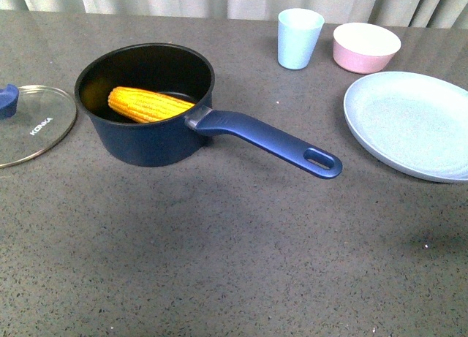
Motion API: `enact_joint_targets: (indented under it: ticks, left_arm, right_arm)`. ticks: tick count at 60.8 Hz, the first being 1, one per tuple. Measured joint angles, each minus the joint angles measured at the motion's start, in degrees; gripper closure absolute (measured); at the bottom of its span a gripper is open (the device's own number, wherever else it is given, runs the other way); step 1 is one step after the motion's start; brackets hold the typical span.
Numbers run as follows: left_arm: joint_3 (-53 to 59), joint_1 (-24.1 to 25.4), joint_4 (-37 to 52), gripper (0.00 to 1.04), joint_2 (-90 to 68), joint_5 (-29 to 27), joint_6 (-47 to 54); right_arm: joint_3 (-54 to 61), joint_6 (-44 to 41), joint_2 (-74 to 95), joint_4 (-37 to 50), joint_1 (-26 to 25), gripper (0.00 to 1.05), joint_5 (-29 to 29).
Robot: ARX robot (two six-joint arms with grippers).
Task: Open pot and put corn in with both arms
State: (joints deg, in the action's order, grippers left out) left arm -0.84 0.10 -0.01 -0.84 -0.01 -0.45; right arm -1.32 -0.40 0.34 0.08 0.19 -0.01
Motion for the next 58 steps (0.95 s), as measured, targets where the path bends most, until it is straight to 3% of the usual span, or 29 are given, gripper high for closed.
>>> enact_joint_targets:
  ticks: [17,58]
  left_arm:
    - [0.0,0.0,0.0,0.09,0.0,0.0,0.0]
    - [0.0,0.0,0.0,0.09,0.0,0.0,0.0]
  right_arm:
    - [0.0,0.1,0.0,0.0,0.0,0.07,0.0]
    - [0.0,0.1,0.0,0.0,0.0,0.09,0.0]
